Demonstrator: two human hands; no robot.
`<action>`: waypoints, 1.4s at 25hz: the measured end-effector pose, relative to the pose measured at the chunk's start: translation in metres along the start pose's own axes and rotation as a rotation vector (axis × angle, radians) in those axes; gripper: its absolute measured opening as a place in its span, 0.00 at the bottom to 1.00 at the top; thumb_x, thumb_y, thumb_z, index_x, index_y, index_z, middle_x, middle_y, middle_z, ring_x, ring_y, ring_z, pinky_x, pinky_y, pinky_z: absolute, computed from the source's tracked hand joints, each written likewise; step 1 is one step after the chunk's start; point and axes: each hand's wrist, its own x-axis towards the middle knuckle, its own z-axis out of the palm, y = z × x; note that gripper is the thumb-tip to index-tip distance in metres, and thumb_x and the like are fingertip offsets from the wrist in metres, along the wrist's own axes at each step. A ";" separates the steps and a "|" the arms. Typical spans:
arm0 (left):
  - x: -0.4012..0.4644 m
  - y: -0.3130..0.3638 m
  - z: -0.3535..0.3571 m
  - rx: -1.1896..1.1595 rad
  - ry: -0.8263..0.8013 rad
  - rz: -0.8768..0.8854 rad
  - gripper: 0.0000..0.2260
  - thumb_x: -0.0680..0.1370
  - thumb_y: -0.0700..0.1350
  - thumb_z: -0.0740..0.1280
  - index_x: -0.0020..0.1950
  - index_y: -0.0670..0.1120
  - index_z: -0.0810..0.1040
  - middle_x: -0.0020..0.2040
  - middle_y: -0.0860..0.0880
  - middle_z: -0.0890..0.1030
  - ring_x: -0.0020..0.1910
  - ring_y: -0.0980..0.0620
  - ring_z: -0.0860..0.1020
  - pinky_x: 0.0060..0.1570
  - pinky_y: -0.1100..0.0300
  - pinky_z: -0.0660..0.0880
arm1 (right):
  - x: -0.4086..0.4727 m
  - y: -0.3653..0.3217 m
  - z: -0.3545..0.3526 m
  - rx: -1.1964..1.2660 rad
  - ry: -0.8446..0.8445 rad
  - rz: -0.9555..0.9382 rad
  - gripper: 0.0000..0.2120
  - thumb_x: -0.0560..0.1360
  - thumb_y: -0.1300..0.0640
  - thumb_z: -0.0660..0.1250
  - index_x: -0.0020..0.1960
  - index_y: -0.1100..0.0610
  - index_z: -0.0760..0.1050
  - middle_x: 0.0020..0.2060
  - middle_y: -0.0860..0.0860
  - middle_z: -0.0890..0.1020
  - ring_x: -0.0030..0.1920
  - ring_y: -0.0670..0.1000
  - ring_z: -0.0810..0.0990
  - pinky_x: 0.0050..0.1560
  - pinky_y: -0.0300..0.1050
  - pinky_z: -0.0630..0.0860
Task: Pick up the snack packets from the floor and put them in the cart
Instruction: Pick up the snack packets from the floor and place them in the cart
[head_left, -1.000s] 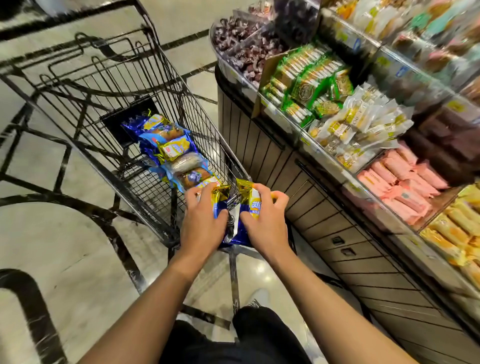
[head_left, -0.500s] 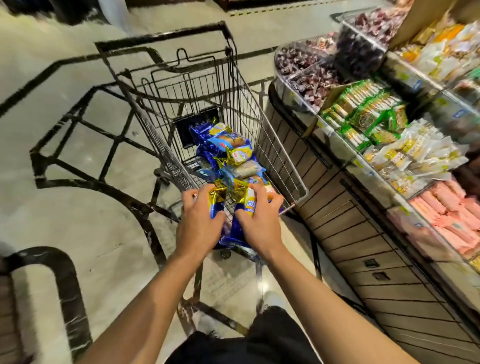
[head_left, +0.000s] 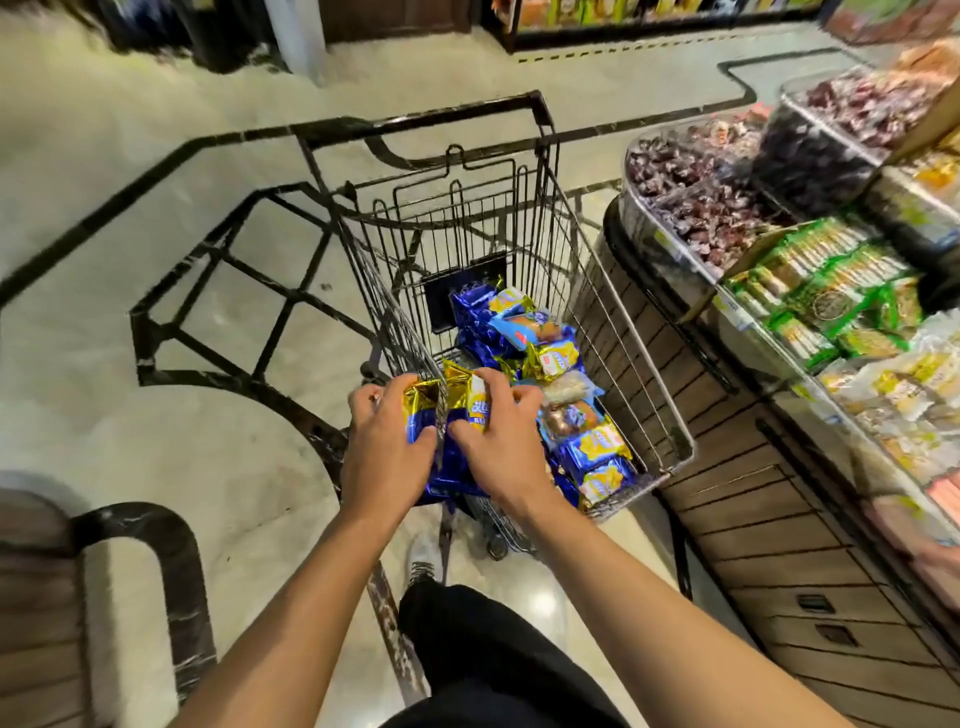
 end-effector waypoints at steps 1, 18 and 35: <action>0.016 0.001 -0.003 -0.003 -0.002 -0.002 0.27 0.75 0.44 0.70 0.72 0.57 0.67 0.67 0.51 0.63 0.58 0.47 0.76 0.54 0.55 0.74 | 0.015 -0.004 0.006 0.014 0.006 0.003 0.28 0.71 0.54 0.69 0.69 0.47 0.65 0.56 0.50 0.61 0.47 0.48 0.72 0.55 0.44 0.73; 0.248 0.009 -0.038 -0.017 -0.245 0.177 0.27 0.76 0.45 0.70 0.72 0.58 0.65 0.67 0.55 0.62 0.51 0.55 0.77 0.43 0.63 0.74 | 0.192 -0.075 0.057 0.070 0.191 0.225 0.30 0.70 0.54 0.69 0.70 0.42 0.65 0.58 0.50 0.63 0.51 0.49 0.75 0.59 0.48 0.74; 0.390 0.038 0.041 0.136 -0.616 0.506 0.28 0.74 0.45 0.72 0.72 0.56 0.66 0.68 0.51 0.62 0.55 0.49 0.77 0.53 0.56 0.76 | 0.282 -0.047 0.059 0.154 0.531 0.630 0.30 0.70 0.58 0.70 0.70 0.45 0.66 0.61 0.50 0.60 0.50 0.50 0.74 0.58 0.47 0.75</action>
